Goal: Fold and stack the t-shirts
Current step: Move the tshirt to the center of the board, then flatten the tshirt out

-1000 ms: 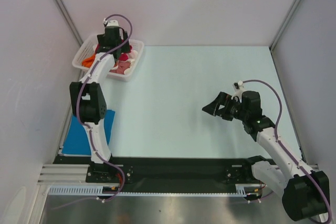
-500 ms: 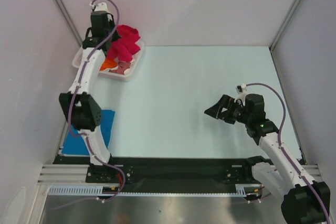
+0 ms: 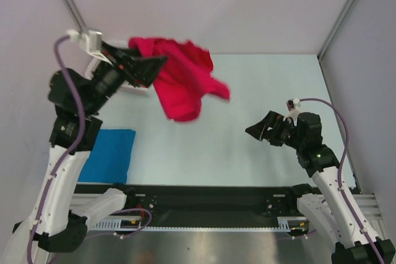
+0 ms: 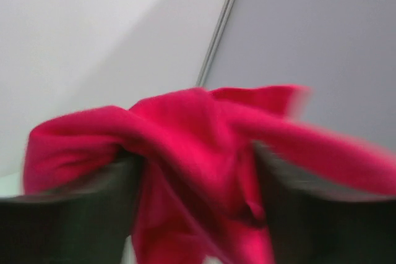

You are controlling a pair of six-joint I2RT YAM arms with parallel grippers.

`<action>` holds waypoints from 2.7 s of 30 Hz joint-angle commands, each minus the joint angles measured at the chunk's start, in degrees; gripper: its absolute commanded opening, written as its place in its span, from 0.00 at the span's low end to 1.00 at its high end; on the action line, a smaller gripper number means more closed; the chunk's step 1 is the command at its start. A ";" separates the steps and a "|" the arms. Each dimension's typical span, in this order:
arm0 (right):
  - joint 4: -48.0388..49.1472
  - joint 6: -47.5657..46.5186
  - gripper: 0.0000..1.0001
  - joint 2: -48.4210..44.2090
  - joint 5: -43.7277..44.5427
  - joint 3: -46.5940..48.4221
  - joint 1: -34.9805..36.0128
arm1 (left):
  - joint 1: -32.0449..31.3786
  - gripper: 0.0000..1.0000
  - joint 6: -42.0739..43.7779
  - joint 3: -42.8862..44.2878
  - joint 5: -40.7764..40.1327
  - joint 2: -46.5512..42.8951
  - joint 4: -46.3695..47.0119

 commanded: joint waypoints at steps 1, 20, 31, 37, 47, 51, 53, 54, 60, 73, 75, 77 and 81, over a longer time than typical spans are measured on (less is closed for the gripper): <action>-4.09 0.32 0.98 -2.06 0.81 2.18 -0.30 | -0.56 0.94 0.93 -18.19 3.52 -1.50 -4.72; 7.05 0.32 0.70 7.42 -1.67 -5.73 6.37 | -0.56 0.84 -5.33 -55.55 -1.69 -24.04 -11.02; 20.51 3.58 0.66 26.50 5.37 -6.88 20.87 | -21.72 0.73 -2.49 -48.74 -25.69 -2.17 -4.99; 19.36 3.49 0.62 26.33 7.67 -8.72 23.42 | -33.94 0.75 8.85 -31.96 -45.50 17.34 -15.01; 23.40 6.91 0.55 22.46 6.35 -14.26 24.92 | -41.34 0.59 19.05 -16.91 -60.55 38.10 -21.61; 24.72 7.44 0.55 22.20 6.26 -15.14 25.10 | -41.51 0.53 19.67 -16.12 -59.94 40.65 -21.70; 25.34 7.44 0.54 22.89 6.09 -15.23 25.10 | -41.51 0.48 20.28 -16.12 -60.20 41.96 -21.70; 25.60 7.44 0.54 23.07 6.00 -15.23 25.19 | -41.51 0.47 20.55 -15.94 -60.11 42.41 -21.70; 27.89 7.88 0.50 25.97 6.17 -14.53 25.10 | -41.34 0.31 22.57 -14.89 -61.68 45.40 -21.61; 15.43 3.86 0.00 24.06 19.60 -3.11 25.19 | -36.95 0.00 24.77 -9.00 -68.29 26.72 -17.23; 9.02 1.39 0.00 21.42 24.16 1.54 25.10 | -35.29 0.00 24.86 -8.73 -66.45 22.39 -15.82; 3.23 -3.18 0.00 17.48 27.16 6.45 25.10 | -33.96 0.00 24.77 -8.73 -63.11 16.09 -14.15; -4.61 -11.09 0.00 11.84 35.94 15.43 24.31 | -31.76 0.00 27.48 -9.96 -60.12 4.91 -8.88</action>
